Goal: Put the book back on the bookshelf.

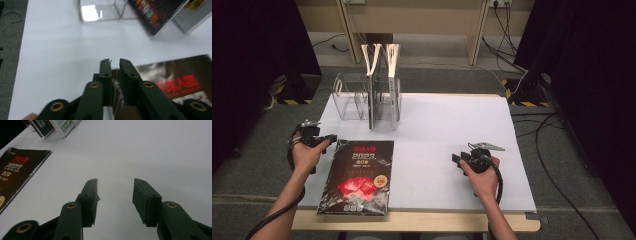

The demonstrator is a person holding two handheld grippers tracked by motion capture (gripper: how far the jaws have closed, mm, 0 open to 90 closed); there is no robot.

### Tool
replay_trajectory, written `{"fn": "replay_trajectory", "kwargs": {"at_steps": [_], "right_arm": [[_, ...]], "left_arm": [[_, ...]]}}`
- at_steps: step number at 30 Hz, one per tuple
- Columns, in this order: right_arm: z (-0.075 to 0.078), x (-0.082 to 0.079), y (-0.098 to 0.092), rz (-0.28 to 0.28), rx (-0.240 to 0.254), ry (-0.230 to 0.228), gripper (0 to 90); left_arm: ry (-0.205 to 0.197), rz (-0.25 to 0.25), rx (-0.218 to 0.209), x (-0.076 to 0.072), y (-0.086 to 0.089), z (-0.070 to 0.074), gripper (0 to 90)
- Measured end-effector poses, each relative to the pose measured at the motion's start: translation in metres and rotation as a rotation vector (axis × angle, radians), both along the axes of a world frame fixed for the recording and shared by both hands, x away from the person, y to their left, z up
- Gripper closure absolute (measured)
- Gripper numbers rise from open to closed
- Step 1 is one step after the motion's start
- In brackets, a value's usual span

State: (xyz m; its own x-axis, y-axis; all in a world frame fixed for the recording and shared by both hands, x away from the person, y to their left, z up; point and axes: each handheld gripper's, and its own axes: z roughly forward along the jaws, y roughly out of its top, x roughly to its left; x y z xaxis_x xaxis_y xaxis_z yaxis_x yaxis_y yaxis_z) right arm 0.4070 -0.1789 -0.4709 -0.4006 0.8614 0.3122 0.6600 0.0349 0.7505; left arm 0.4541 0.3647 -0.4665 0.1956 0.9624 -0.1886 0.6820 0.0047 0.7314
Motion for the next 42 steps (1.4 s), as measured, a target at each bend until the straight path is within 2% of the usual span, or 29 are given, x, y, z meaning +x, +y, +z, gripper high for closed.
{"fn": "replay_trajectory", "kwargs": {"at_steps": [3,8,9,13,16,19,23,31,36,38,41,42], "right_arm": [[-0.001,0.0,0.002,0.003,0.0,0.005,55.5],[-0.003,0.0,0.005,0.008,0.002,0.017,55.5],[-0.004,0.001,0.004,0.017,-0.006,0.004,55.5],[-0.004,0.001,0.006,0.015,-0.002,0.014,55.3],[-0.005,0.002,0.007,0.017,0.0,0.017,55.2],[-0.006,0.001,0.009,0.019,0.004,0.025,55.2],[-0.007,0.002,0.012,0.03,-0.002,0.021,55.2],[-0.007,0.003,0.017,0.037,-0.005,0.032,55.2],[-0.008,0.001,0.019,0.05,-0.011,0.035,55.2],[-0.008,0.001,0.02,0.056,-0.012,0.042,55.2],[-0.009,0.002,0.023,0.058,-0.014,0.049,55.2],[-0.009,0.002,0.024,0.059,-0.013,0.055,55.2]], "left_arm": [[0.018,0.012,-0.009,-0.001,0.004,-0.01,81.9],[0.061,0.022,0.025,0.0,0.007,-0.023,81.9],[0.069,0.015,0.029,0.0,0.007,-0.024,82.3],[0.066,0.013,0.022,-0.002,0.006,-0.024,83.3],[0.073,-0.005,0.041,-0.004,0.003,-0.023,83.5],[0.081,0.005,0.05,-0.007,-0.001,-0.023,86.2],[0.089,0.012,0.025,-0.011,-0.002,-0.023,87.7],[0.112,0.008,0.025,-0.024,-0.017,-0.021,88.3],[0.15,0.005,-0.03,-0.033,-0.012,-0.019,82.4],[0.151,0.008,-0.051,-0.04,-0.01,-0.02,82.0],[0.179,-0.001,-0.074,-0.049,-0.007,-0.019,82.1],[0.178,0.006,-0.081,-0.052,-0.008,-0.019,82.4]]}}
